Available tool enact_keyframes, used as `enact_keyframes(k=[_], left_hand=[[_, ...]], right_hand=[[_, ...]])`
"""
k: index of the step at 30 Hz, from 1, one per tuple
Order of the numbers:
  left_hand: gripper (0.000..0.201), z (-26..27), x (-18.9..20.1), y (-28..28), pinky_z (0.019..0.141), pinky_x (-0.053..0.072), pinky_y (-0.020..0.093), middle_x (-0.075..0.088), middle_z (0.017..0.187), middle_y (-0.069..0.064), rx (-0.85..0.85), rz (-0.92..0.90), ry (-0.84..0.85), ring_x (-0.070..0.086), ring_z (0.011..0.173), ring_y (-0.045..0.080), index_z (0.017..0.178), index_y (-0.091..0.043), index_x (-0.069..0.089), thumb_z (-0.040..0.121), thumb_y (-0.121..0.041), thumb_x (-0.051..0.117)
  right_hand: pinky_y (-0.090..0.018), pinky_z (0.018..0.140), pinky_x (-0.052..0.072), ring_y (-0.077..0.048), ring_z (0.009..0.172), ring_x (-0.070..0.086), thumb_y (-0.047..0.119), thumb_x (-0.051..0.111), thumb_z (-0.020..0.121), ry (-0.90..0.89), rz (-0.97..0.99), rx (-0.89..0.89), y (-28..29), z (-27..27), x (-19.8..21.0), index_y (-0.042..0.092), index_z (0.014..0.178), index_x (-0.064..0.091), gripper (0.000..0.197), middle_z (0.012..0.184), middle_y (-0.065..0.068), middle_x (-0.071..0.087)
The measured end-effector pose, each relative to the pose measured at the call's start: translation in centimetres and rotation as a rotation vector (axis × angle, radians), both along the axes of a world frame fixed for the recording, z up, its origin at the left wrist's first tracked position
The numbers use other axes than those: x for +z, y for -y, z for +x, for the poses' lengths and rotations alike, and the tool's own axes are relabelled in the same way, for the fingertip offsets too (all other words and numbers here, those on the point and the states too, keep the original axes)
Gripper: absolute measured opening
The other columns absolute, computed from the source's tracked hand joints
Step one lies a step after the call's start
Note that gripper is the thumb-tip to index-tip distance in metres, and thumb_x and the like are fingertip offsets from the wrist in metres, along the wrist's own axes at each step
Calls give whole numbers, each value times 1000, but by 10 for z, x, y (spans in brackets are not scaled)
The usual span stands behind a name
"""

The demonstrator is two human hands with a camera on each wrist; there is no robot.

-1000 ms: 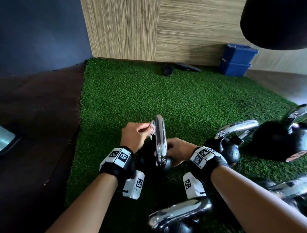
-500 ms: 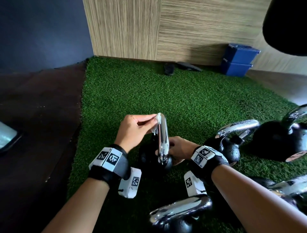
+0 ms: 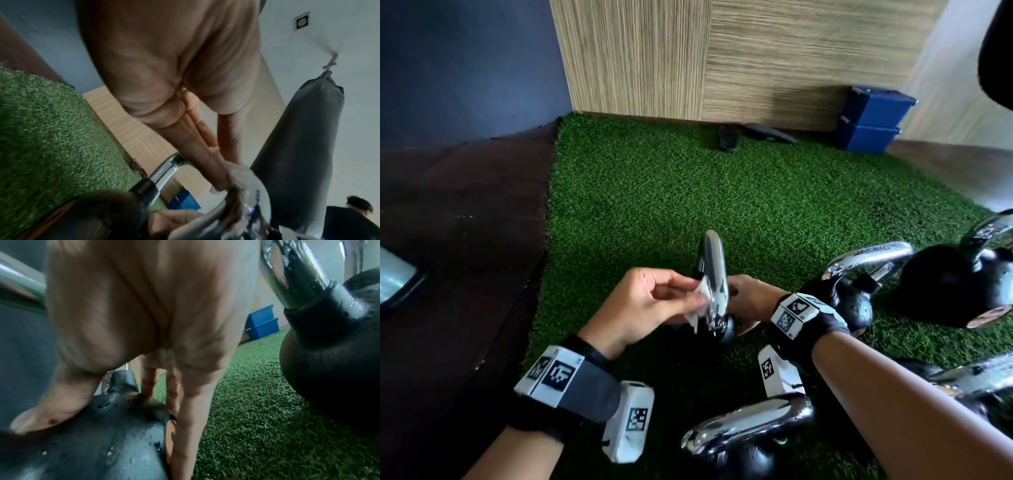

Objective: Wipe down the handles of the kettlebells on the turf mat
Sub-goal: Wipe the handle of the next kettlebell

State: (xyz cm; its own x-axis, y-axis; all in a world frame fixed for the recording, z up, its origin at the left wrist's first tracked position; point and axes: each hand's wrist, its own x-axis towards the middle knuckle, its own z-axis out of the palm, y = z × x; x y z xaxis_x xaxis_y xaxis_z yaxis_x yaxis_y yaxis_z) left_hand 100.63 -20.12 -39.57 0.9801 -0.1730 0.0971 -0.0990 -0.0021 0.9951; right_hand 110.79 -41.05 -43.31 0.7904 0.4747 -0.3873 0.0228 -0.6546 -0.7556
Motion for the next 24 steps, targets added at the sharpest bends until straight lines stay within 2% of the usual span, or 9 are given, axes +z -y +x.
enact_keyframes(k=[4, 6, 9, 12, 14, 16, 19, 21, 24], left_hand=[[38, -22, -6, 0, 80, 60, 21, 81, 95, -1, 29, 94, 112, 78, 89, 16, 99, -22, 82, 66, -37, 92], [34, -29, -10, 2, 84, 61, 24, 81, 96, -2, 56, 99, 97, 78, 90, 16, 97, -22, 83, 66, -31, 92], [27, -38, -19, 5, 86, 60, 26, 81, 95, -4, 101, 126, 90, 78, 91, 14, 94, -22, 84, 69, -16, 91], [28, -48, -28, 10, 80, 58, 18, 81, 94, -8, 181, 119, 161, 78, 89, 10, 96, -29, 83, 71, -24, 92], [26, -50, -34, 14, 80, 57, 16, 80, 94, -10, 227, 114, 148, 77, 89, 7, 96, -33, 83, 71, -30, 90], [24, -52, -42, 18, 82, 58, 17, 79, 94, -16, 267, 202, 161, 76, 90, 3, 97, -32, 83, 77, -21, 88], [28, -51, -44, 18, 83, 56, 13, 76, 93, -26, 284, 344, 198, 74, 89, -5, 100, -33, 81, 81, -13, 85], [31, -50, -40, 11, 81, 53, 8, 75, 94, -30, 246, 366, 167, 72, 90, -8, 103, -41, 78, 81, -18, 84], [29, -43, -26, 1, 78, 56, 12, 79, 99, -15, 248, 202, 49, 76, 92, 3, 111, -35, 75, 82, -35, 81]], right_hand=[[-32, 62, 61, -3, 68, 73, 59, 68, 48, 49, -24, 0, 0, 1, 0, 48, 75, 67, 29, 78, 15, 75], [-30, 57, 59, -1, 64, 72, 58, 65, 47, 61, -31, 7, 0, 1, 2, 50, 72, 67, 26, 74, 18, 74], [-30, 51, 58, -13, 67, 75, 53, 67, 45, 32, -36, -2, -1, 1, 2, 43, 74, 68, 30, 76, 11, 76], [-32, 51, 59, -21, 71, 76, 55, 66, 46, 68, -78, 19, -1, 5, -1, 38, 78, 67, 36, 76, 10, 76], [-35, 52, 61, -21, 73, 77, 50, 72, 53, 49, -67, 7, 0, 7, -2, 35, 85, 69, 35, 82, 6, 77], [-36, 56, 63, -18, 75, 76, 41, 78, 68, 56, -79, 10, 0, 6, -3, 32, 90, 70, 25, 87, 3, 78], [-20, 55, 59, -4, 69, 73, 28, 72, 85, 96, -104, 37, 0, 0, 5, 28, 93, 67, 9, 86, 5, 75], [-15, 61, 54, 3, 68, 68, 32, 67, 90, 135, -186, 138, 1, -6, 22, 27, 103, 66, 14, 93, 7, 71], [-22, 77, 49, -1, 82, 62, 36, 68, 90, 219, -317, 210, 8, -11, 62, 31, 105, 69, 16, 101, 14, 70]])
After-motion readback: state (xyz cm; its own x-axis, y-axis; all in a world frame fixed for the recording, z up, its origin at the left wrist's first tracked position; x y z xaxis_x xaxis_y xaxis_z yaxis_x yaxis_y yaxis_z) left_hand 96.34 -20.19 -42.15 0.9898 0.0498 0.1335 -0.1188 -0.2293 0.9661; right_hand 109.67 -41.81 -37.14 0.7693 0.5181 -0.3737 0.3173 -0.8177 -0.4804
